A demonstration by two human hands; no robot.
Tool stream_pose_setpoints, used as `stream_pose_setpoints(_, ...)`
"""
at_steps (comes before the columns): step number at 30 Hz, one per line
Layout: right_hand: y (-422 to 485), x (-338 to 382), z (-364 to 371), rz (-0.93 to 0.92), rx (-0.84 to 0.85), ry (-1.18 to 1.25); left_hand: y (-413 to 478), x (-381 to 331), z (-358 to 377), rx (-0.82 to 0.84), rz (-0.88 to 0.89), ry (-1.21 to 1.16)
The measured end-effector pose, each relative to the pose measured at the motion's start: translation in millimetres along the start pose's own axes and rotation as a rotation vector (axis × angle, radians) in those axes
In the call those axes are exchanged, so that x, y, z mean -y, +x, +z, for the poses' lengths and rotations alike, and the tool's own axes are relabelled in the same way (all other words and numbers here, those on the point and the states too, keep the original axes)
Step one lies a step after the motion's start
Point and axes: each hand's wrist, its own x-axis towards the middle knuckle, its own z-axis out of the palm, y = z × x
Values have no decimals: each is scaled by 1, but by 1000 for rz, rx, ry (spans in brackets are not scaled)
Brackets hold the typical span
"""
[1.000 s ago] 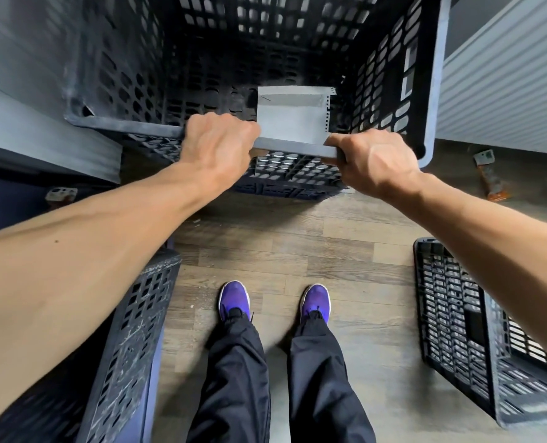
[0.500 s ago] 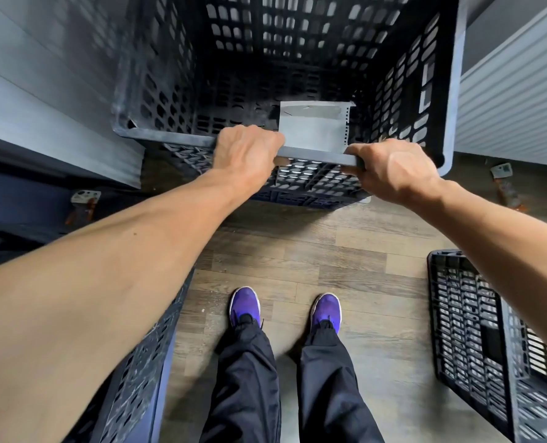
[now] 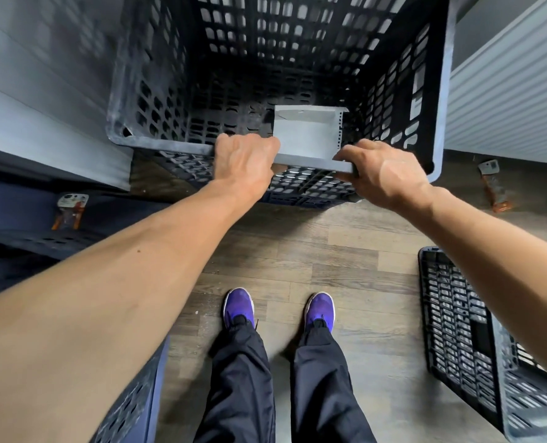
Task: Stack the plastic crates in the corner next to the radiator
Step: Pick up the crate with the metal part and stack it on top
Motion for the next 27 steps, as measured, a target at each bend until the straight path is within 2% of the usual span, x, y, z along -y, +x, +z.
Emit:
stream_pose_setpoints(5, 3, 1, 1, 70, 66, 9, 2, -2, 0, -24, 8, 1)
stream_pose_setpoints(7, 7, -1, 1, 82, 109, 24, 5, 2, 2, -22, 63, 11)
stream_pose_setpoints(10, 11, -1, 4, 120, 115, -9, 7, 9, 3, -63, 136, 36)
stream_pose_setpoints(13, 14, -5, 6, 151, 117, -42, 10, 10, 4, -68, 115, 21)
stream_pose_setpoints(20, 13, -9, 10, 76, 44, -5, 10, 5, -11, 70, 52, -64)
stream_pose_setpoints(25, 9, -3, 2, -58, 77, 52, 5, 10, -18, 142, 138, -103)
stream_pose_setpoints(27, 12, 9, -4, -99, 63, 40, -5, 16, -25, 117, 120, -203)
